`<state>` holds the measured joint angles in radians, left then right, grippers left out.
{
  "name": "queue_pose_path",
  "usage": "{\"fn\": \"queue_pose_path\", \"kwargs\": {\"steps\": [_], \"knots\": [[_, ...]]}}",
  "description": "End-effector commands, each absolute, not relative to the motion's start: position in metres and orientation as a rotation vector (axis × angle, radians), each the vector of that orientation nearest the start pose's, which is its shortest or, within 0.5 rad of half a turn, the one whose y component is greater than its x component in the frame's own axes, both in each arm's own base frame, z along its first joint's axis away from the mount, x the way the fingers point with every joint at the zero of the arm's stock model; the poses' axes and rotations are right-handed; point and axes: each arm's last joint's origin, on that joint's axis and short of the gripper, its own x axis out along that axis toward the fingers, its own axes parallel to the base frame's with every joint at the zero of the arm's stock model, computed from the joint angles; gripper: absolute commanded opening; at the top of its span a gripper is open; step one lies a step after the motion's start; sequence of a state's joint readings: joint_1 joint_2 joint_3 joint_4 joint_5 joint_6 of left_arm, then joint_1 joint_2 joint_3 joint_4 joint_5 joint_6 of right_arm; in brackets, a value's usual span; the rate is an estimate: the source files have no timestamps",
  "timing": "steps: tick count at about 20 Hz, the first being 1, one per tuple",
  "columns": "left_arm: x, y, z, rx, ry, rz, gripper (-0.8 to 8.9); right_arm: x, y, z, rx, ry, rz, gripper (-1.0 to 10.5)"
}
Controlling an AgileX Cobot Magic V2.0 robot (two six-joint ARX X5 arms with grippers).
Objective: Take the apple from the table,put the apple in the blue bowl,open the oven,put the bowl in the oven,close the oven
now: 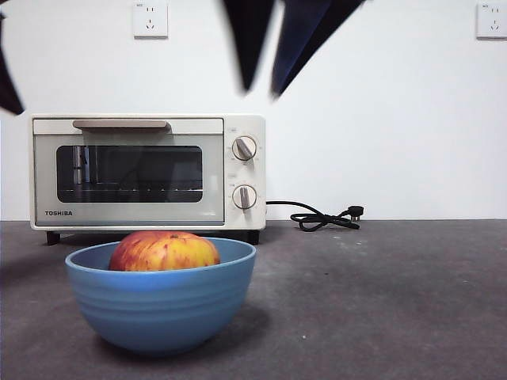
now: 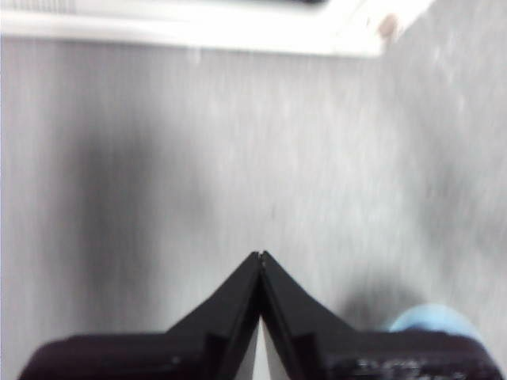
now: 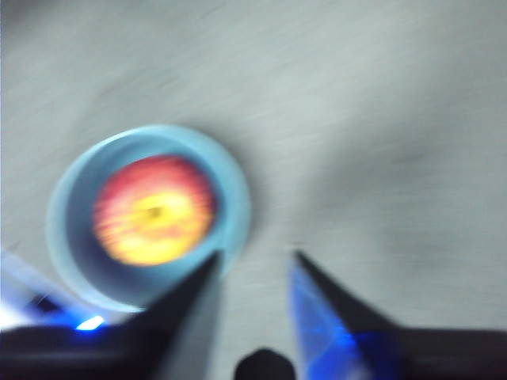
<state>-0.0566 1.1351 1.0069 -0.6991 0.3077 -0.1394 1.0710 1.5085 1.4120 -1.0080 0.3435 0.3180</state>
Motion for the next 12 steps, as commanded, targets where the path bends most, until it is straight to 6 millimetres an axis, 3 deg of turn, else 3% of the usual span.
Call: {"fn": "queue_pose_path", "kwargs": {"steps": [1,4,7,12], "knots": [[0.246,-0.024,0.317,-0.221,0.815,-0.304,-0.04,0.15,0.234,0.333,-0.425,0.872,0.423,-0.1],[0.28,-0.026,0.337,-0.217,0.783,-0.308,-0.04,0.151,0.201,0.339,-0.357,0.873,0.352,-0.1],[0.312,-0.028,0.352,-0.214,0.754,-0.311,-0.05,0.153,0.162,0.329,-0.289,0.905,0.267,-0.1],[0.36,-0.03,0.357,-0.225,0.746,-0.307,-0.05,0.143,0.107,0.309,-0.151,0.956,0.174,-0.1]]}}
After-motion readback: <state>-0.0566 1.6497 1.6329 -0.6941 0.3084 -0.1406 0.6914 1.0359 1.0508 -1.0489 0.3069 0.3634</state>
